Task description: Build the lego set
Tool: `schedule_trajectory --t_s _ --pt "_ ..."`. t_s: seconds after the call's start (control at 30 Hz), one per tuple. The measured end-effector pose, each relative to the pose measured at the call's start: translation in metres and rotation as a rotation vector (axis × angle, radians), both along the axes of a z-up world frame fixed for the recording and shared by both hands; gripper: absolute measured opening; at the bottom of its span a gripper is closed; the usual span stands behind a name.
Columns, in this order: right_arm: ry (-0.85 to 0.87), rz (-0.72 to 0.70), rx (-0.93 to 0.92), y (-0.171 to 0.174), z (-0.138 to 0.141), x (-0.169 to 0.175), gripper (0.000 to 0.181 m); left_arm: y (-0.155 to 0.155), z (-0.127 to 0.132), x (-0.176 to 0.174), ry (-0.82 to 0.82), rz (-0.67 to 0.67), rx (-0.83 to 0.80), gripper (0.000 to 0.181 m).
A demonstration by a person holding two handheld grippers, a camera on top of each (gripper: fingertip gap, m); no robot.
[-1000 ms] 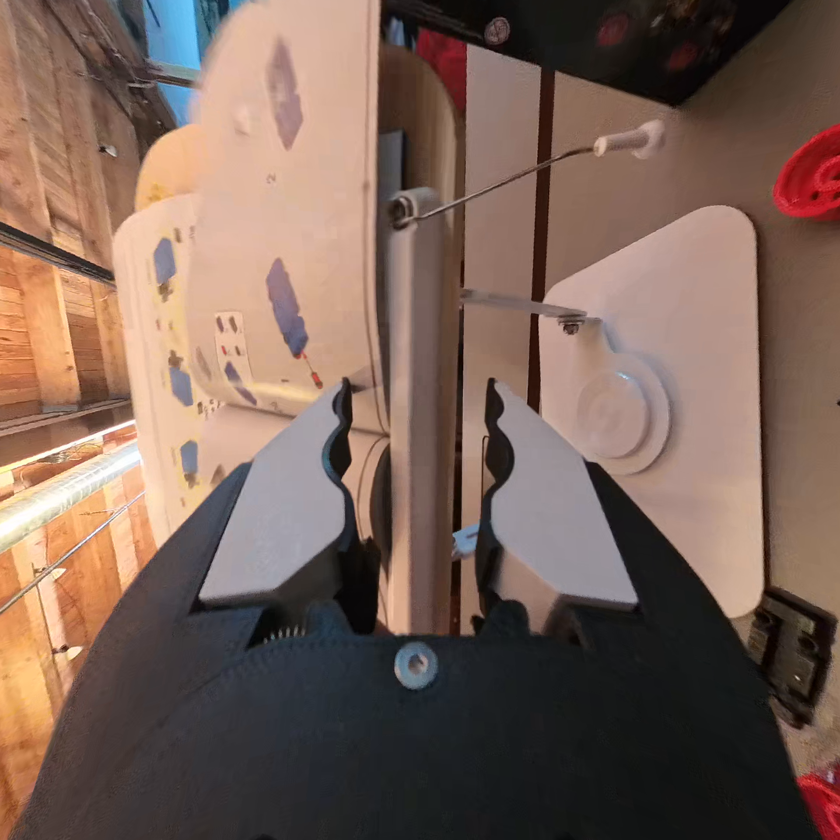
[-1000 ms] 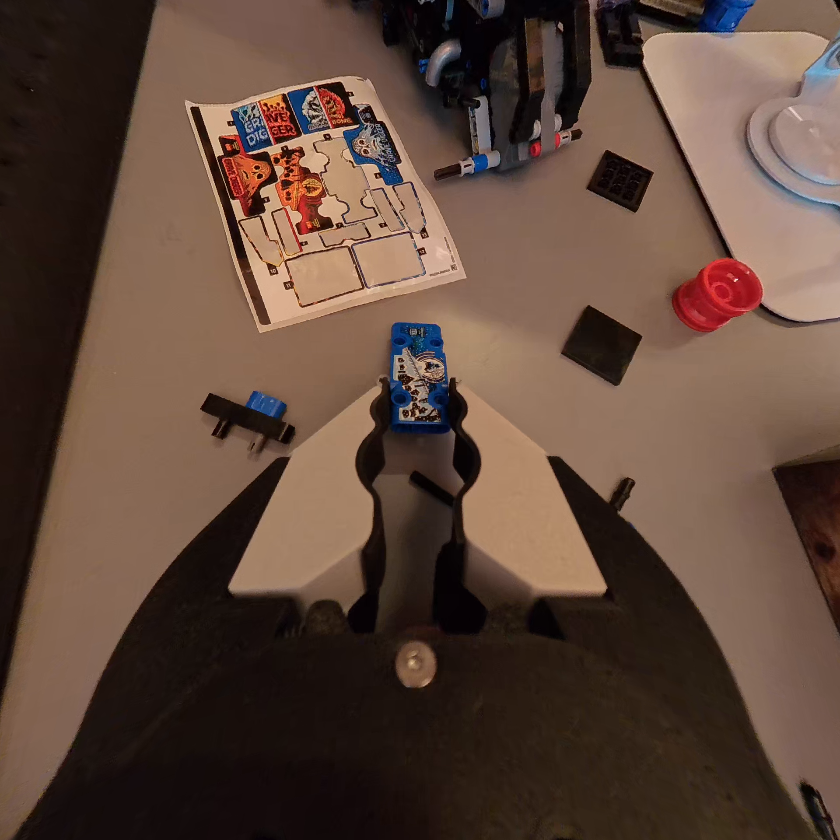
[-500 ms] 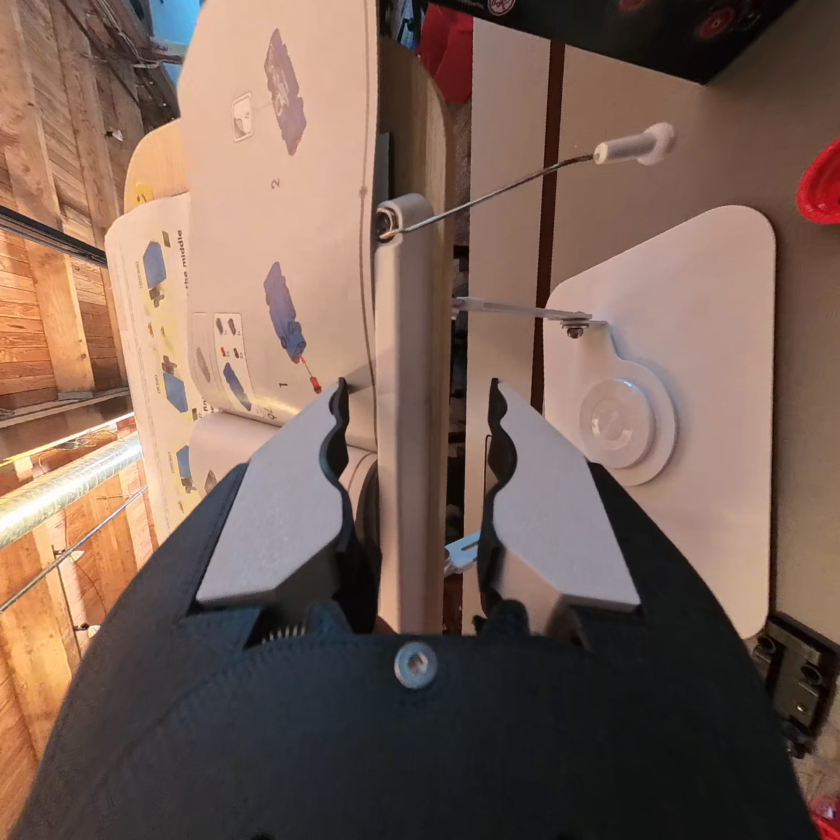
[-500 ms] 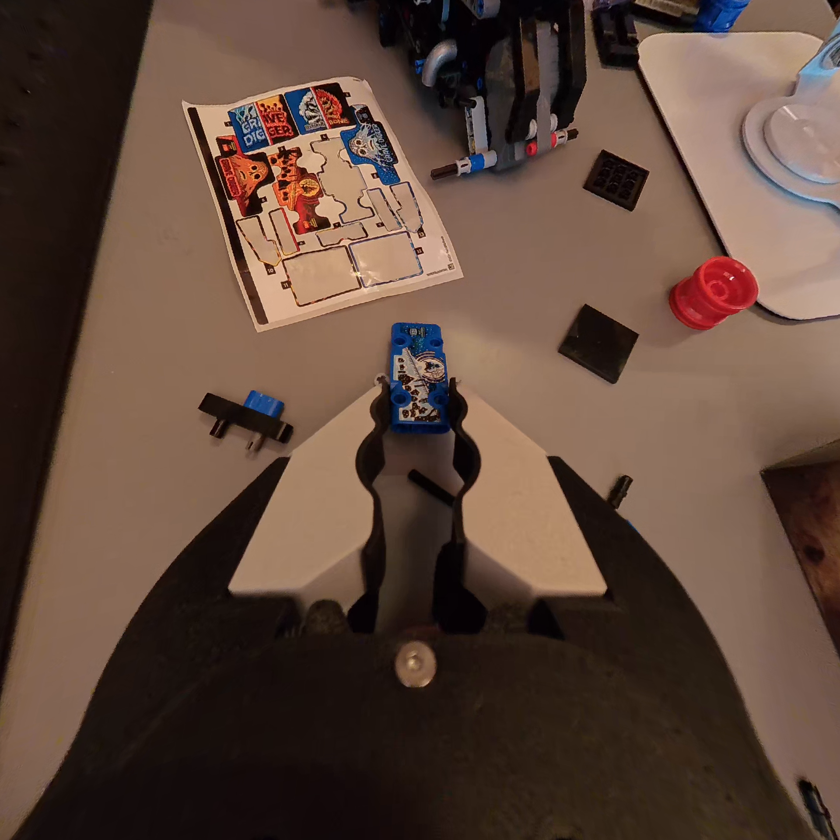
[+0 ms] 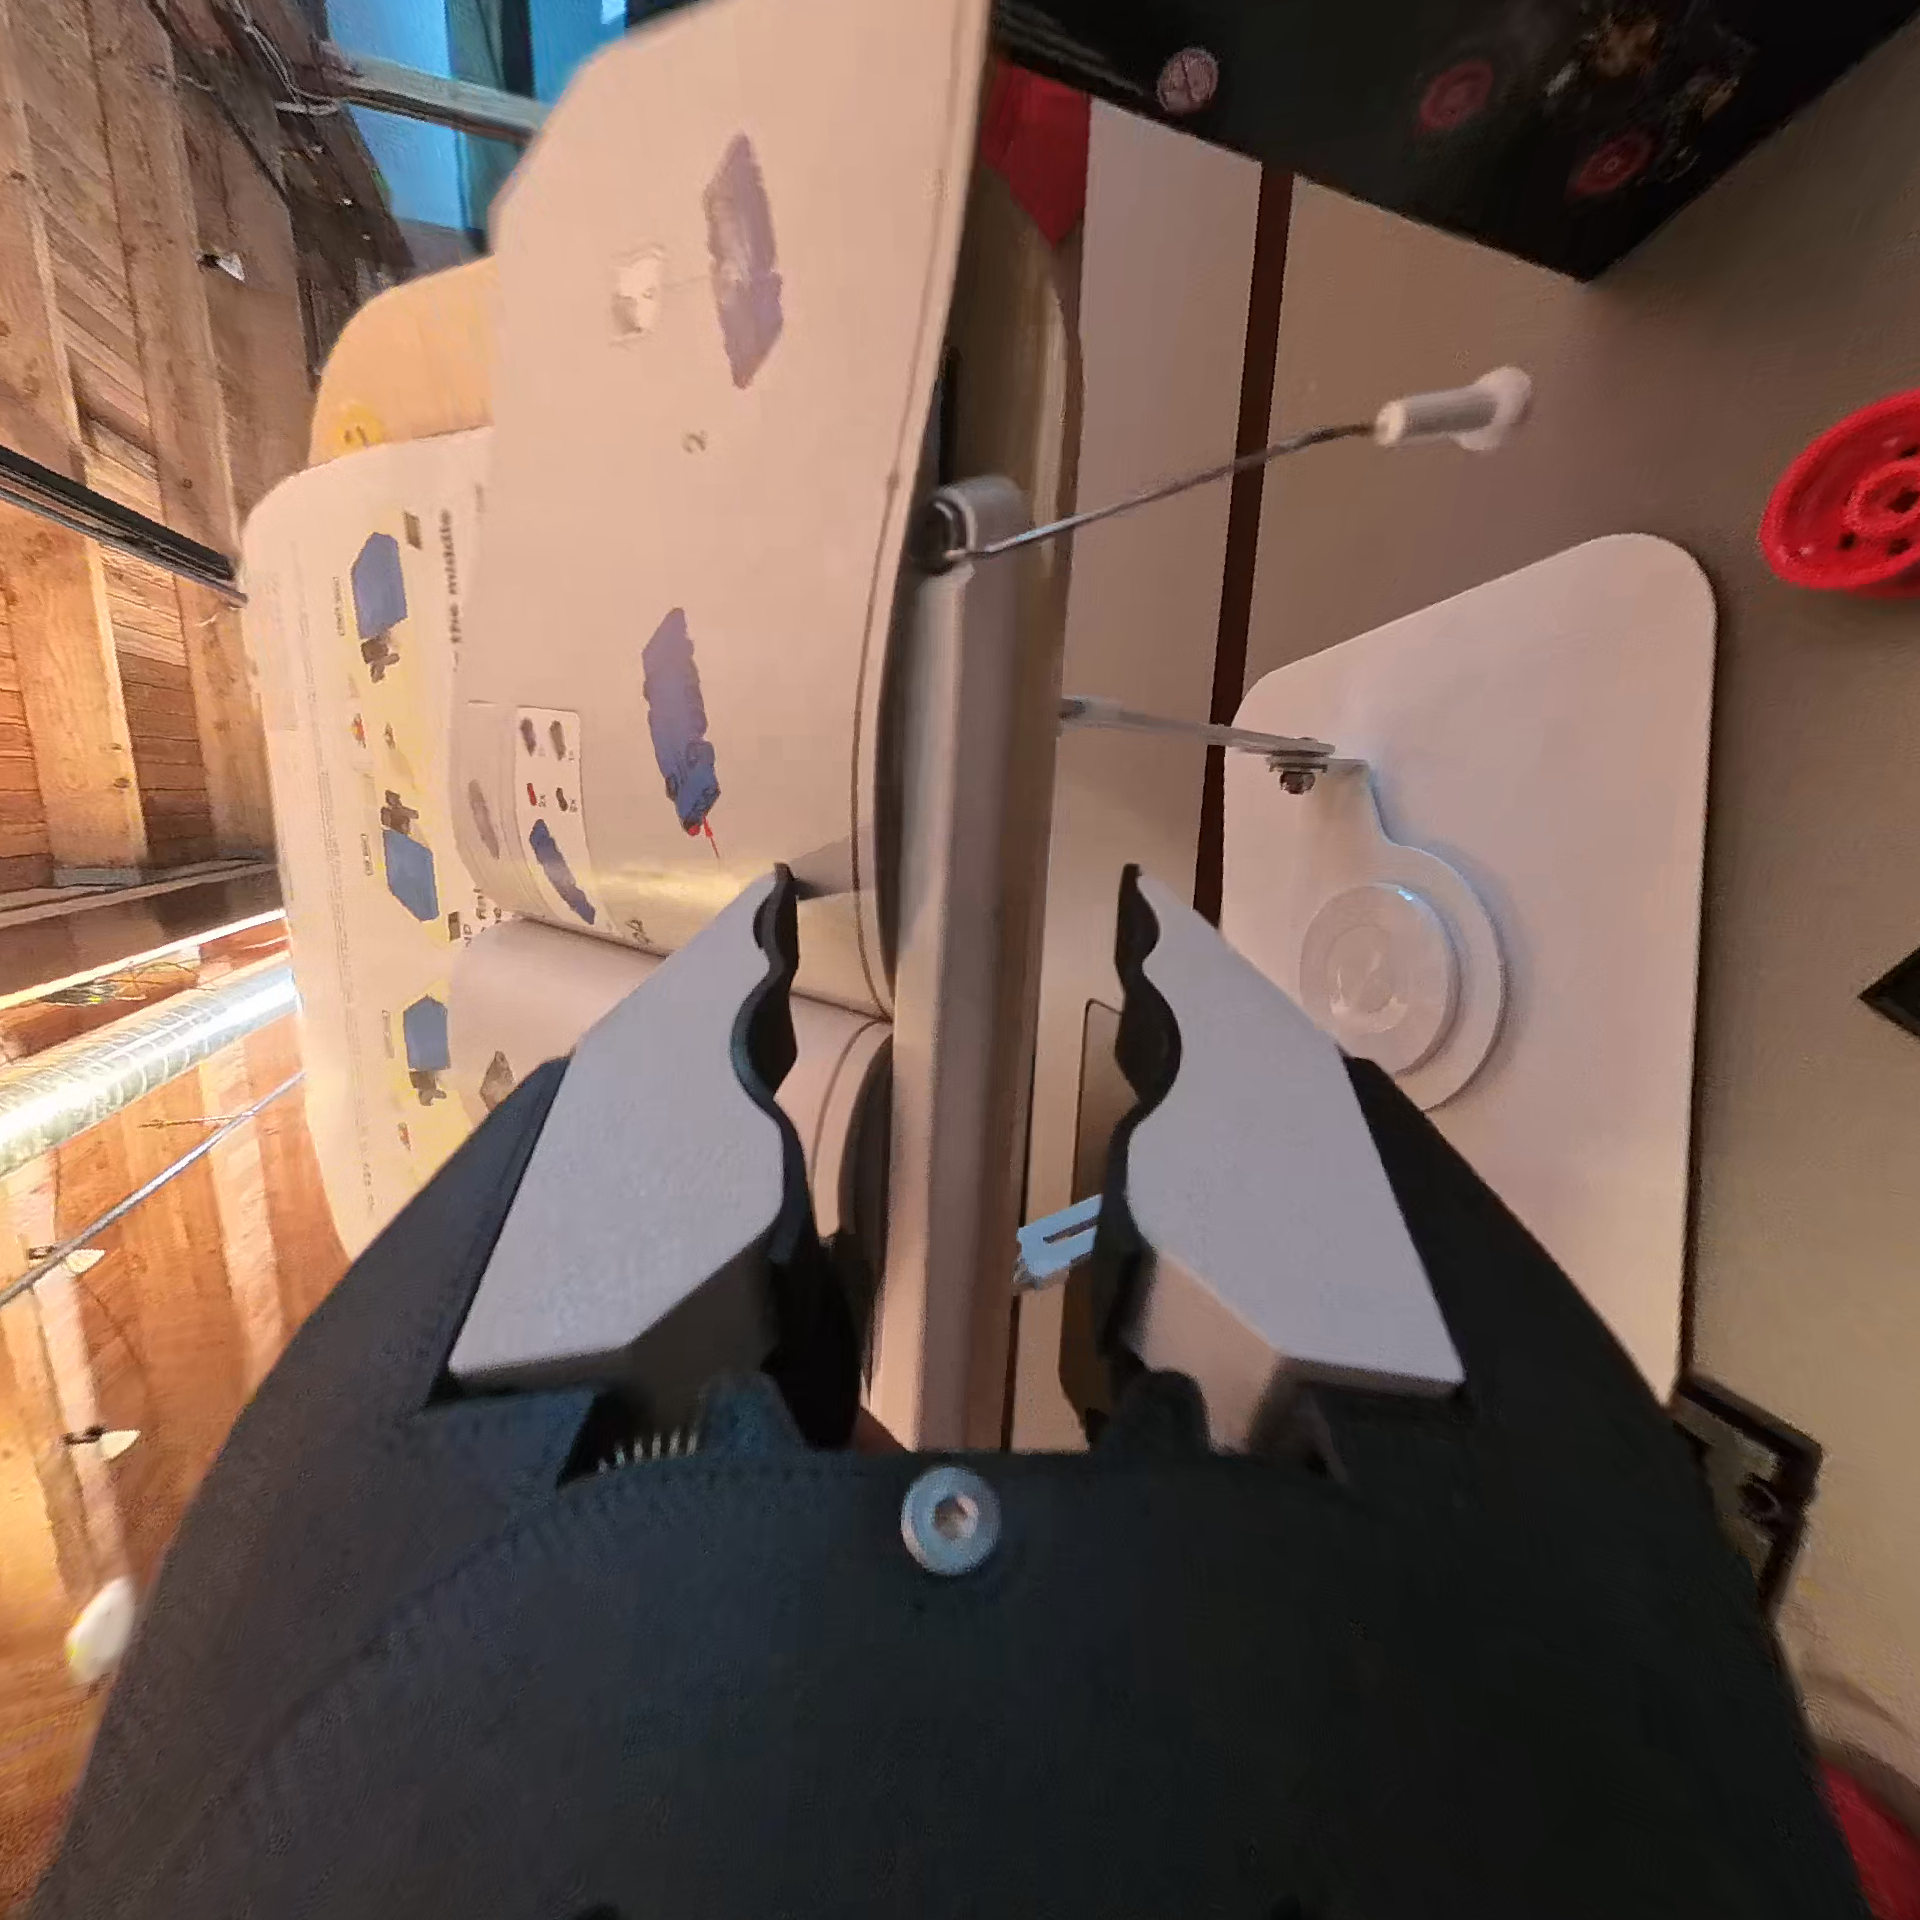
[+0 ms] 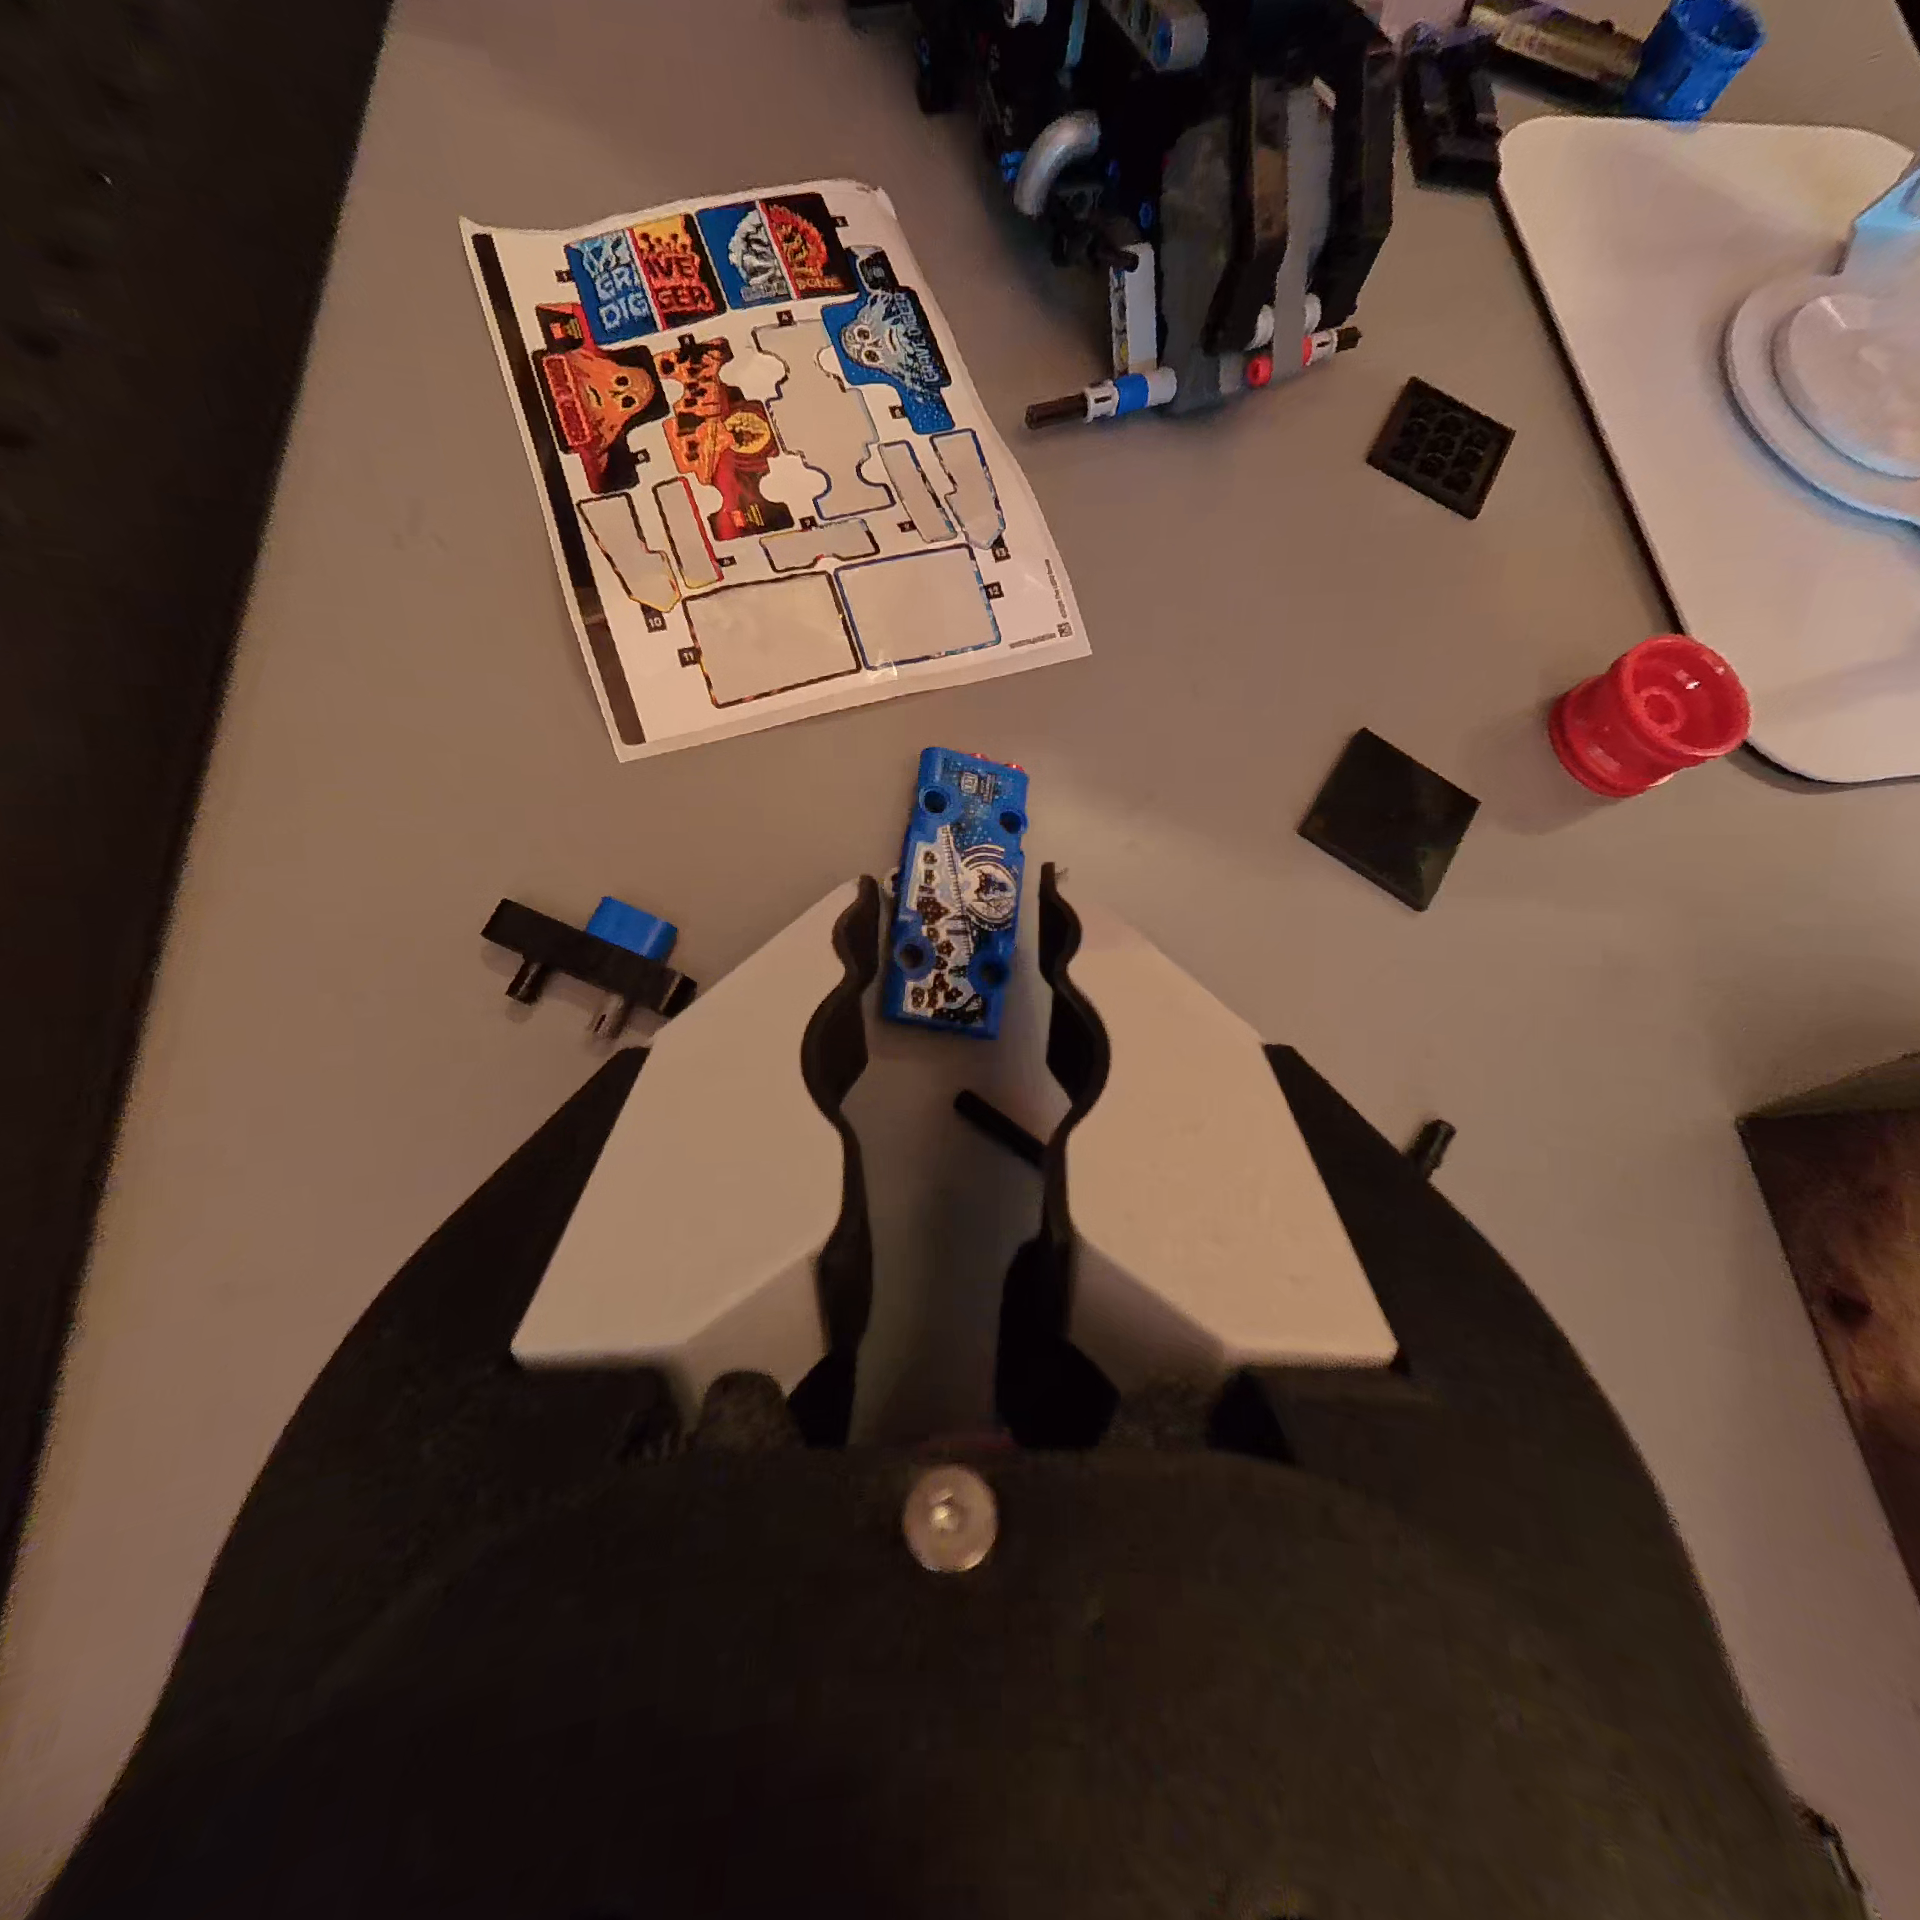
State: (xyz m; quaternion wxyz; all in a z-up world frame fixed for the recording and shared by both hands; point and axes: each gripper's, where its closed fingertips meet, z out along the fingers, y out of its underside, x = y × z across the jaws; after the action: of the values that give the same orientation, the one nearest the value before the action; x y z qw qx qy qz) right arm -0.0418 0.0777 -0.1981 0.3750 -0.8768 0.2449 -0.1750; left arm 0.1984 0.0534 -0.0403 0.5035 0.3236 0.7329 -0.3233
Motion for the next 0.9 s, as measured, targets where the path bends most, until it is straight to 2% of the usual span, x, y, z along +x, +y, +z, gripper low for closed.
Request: schedule_trajectory --t_s 0.23,0.43,0.53,0.7,0.9 --pt "-0.037 -0.035 0.022 -0.009 0.012 0.004 0.030 0.006 0.021 -0.013 0.116 -0.022 -0.069 0.059" --pt "-0.095 -0.089 0.168 -0.016 0.046 0.017 0.030 0.015 0.047 -0.026 0.160 -0.050 -0.127 0.059" --pt "-0.137 -0.124 0.158 -0.019 0.064 0.031 0.030 0.020 0.063 -0.033 0.204 -0.072 -0.173 0.058" --pt "-0.222 -0.151 0.101 -0.019 0.100 0.060 0.031 0.025 0.063 -0.029 0.227 -0.071 -0.169 0.057" --pt "-0.402 -0.326 0.047 -0.053 0.172 0.109 0.041 0.011 0.035 -0.021 0.287 -0.072 -0.144 0.057"
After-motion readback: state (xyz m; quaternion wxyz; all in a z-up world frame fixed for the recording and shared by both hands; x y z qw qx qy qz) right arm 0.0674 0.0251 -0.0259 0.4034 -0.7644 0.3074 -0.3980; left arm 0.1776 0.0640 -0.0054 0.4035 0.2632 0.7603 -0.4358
